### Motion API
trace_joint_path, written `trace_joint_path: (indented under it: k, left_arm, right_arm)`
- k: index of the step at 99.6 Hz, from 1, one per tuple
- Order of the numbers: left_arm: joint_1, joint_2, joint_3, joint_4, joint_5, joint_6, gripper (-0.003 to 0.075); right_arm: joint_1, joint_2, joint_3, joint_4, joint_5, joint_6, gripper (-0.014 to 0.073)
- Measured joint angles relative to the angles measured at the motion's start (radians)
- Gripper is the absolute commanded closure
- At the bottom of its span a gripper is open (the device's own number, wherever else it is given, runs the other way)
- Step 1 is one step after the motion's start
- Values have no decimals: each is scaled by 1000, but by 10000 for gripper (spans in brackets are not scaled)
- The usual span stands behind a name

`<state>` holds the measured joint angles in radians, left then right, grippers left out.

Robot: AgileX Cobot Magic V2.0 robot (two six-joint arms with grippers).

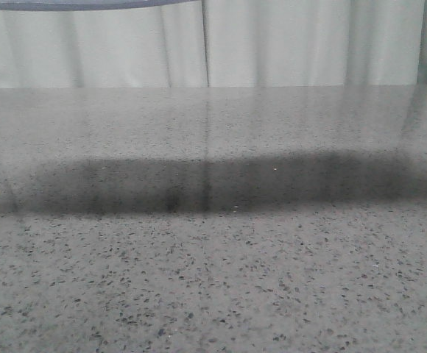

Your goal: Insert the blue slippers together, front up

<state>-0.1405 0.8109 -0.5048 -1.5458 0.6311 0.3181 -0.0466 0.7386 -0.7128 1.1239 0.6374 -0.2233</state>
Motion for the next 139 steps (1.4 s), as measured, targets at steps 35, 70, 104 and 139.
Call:
trace_joint_path:
  k: [35,70,104,139]
  left_arm:
    - [-15,0,0,-2,-20,0,704]
    - [-18,0,0,-4,-60,0,704]
    - [-18,37,0,-14,-91,4,704]
    - [-18,78,0,-106,-48,105,704]
  right_arm:
    - [35,64,0,61,-15,-66,701]
    - [79,102,0,88,-75,-101,701]
    - [79,119,0,157,-81,-172,701]
    - [79,139,0,163,-81,-196,701]
